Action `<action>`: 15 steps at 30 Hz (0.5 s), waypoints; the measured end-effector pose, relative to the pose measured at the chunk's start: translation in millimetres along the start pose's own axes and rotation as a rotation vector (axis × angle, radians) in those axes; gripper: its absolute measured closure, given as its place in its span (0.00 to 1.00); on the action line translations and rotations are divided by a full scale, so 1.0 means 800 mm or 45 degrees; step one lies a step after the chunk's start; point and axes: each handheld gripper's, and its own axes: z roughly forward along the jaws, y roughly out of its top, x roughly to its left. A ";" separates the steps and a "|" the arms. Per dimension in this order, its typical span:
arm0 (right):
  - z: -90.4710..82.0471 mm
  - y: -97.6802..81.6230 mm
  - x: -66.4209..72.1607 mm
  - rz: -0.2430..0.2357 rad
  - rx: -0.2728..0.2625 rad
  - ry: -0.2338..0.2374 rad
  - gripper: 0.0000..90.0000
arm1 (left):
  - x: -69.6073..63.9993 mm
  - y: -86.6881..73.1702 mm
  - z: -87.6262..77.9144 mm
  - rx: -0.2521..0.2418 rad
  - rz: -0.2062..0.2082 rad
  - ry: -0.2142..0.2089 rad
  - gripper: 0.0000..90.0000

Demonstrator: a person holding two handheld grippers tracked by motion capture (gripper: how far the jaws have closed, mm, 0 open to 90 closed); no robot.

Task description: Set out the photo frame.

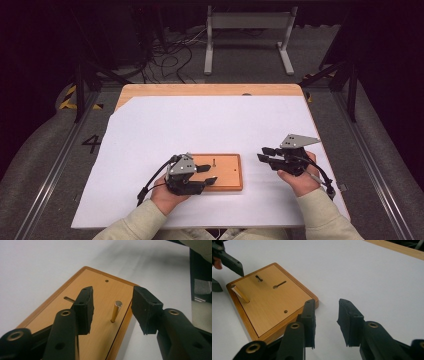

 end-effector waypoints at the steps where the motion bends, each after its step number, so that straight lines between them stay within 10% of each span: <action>1: 0.000 0.000 0.000 -0.001 0.000 0.001 0.75 | 0.000 -0.001 0.005 0.016 0.001 -0.011 0.61; 15: 0.001 -0.001 0.000 -0.002 0.004 0.007 0.75 | 0.006 -0.010 0.028 0.120 -0.036 -0.044 0.83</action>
